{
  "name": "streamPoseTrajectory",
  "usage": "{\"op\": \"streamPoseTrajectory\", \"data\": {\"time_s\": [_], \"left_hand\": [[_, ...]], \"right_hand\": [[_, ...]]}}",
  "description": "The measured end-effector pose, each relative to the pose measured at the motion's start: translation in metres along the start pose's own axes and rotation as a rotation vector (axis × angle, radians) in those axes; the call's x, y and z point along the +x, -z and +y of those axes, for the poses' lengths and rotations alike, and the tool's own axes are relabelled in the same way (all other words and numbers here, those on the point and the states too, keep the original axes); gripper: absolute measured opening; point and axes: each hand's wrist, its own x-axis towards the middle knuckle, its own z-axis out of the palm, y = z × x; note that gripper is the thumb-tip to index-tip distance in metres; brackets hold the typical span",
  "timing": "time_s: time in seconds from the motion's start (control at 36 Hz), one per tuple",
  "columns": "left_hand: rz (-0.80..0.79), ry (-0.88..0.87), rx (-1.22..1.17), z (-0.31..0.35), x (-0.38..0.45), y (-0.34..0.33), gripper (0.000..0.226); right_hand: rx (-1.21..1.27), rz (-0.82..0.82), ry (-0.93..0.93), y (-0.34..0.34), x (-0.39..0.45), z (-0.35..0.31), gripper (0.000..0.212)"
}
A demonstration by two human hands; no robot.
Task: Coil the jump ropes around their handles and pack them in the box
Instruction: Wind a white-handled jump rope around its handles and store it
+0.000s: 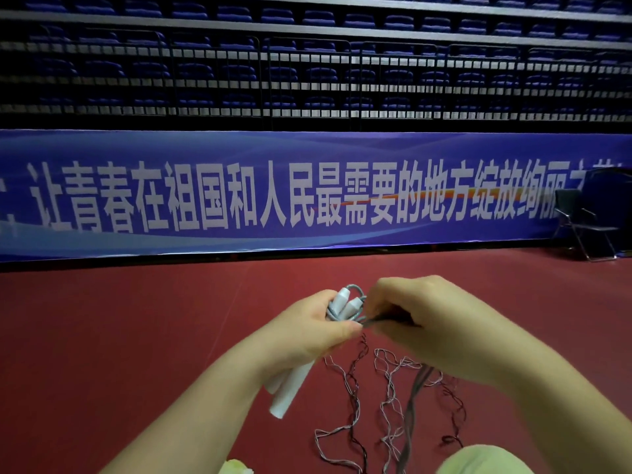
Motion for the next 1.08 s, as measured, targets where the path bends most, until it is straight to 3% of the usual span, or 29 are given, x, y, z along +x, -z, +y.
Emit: {"op": "streamPoseTrajectory", "data": {"time_s": [0.14,0.19,0.25,0.33,0.5,0.58,0.83,0.92,1.0,1.08], "left_hand": [[-0.204,-0.016,0.062,0.011,-0.008,-0.011,0.013],[-0.242,-0.032,0.046,0.016,-0.011,-0.017,0.027],[-0.253,-0.029,-0.004,0.020,-0.014,-0.022,0.027],[-0.255,-0.050,-0.114,0.025,-0.018,-0.027,0.015],[-0.291,-0.105,-0.365,0.024,-0.026,-0.031,0.028],[-0.302,-0.106,-0.519,0.015,-0.030,-0.031,0.016],[-0.391,-0.103,-0.588,-0.008,-0.037,-0.027,0.059],[-0.402,-0.097,-0.683,-0.008,-0.035,-0.021,0.055],[-0.346,-0.071,-0.703,-0.007,-0.031,-0.018,0.050],[-0.244,-0.040,-0.668,-0.004,-0.029,-0.019,0.056]], "right_hand": [[-0.010,-0.164,0.070,0.018,0.010,-0.005,0.017],[0.057,-0.167,0.099,0.020,0.017,-0.005,0.022],[0.160,-0.146,0.112,0.020,0.025,-0.002,0.021],[0.352,-0.129,0.117,0.016,0.035,0.008,0.025],[0.956,-0.222,0.088,-0.010,0.042,0.027,0.027],[1.147,-0.140,0.023,-0.031,0.038,0.034,0.028],[0.853,0.059,0.029,-0.058,0.006,0.020,0.045],[0.863,0.044,0.019,-0.058,-0.006,0.022,0.056],[0.870,0.014,-0.019,-0.060,-0.016,0.023,0.047],[0.758,0.117,-0.072,-0.064,-0.014,0.019,0.028]]}}
